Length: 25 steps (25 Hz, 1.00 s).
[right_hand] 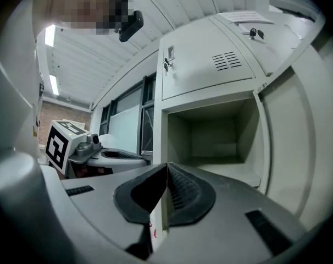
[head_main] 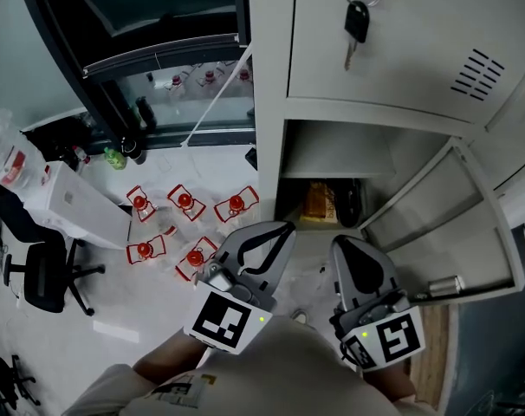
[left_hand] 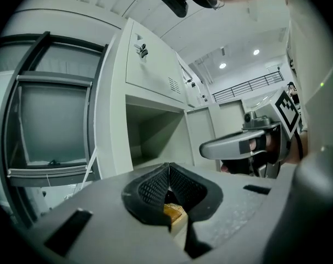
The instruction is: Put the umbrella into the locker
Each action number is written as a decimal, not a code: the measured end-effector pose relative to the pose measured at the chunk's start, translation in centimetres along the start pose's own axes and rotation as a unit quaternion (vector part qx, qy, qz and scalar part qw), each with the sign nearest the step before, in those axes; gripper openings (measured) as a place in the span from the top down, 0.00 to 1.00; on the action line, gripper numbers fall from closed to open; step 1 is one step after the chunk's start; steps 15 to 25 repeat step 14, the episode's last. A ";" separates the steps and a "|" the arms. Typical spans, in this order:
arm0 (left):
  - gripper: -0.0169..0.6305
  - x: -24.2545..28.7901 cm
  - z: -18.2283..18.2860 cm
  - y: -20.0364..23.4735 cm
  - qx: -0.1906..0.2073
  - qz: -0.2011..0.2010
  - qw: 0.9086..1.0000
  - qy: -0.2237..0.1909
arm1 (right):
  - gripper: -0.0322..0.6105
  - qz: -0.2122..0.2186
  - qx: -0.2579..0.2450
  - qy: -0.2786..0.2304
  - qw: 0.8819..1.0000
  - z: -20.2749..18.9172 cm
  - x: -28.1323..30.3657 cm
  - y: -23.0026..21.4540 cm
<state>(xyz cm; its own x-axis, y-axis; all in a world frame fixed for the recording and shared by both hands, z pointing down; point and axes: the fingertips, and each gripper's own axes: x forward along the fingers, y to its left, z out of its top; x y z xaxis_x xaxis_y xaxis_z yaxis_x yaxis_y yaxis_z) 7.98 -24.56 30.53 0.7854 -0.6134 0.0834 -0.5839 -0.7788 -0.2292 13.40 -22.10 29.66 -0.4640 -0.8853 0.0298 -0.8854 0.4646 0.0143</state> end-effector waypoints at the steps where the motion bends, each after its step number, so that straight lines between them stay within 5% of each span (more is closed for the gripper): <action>1: 0.96 0.0 0.0 0.0 0.000 0.000 1.000 -0.001 | 0.93 0.000 0.001 0.000 1.000 0.0 0.1 0.1; 25: 0.96 -0.3 0.2 0.6 -0.005 0.005 1.000 -0.003 | 0.94 -0.008 0.010 -0.006 1.000 0.2 0.5 -0.4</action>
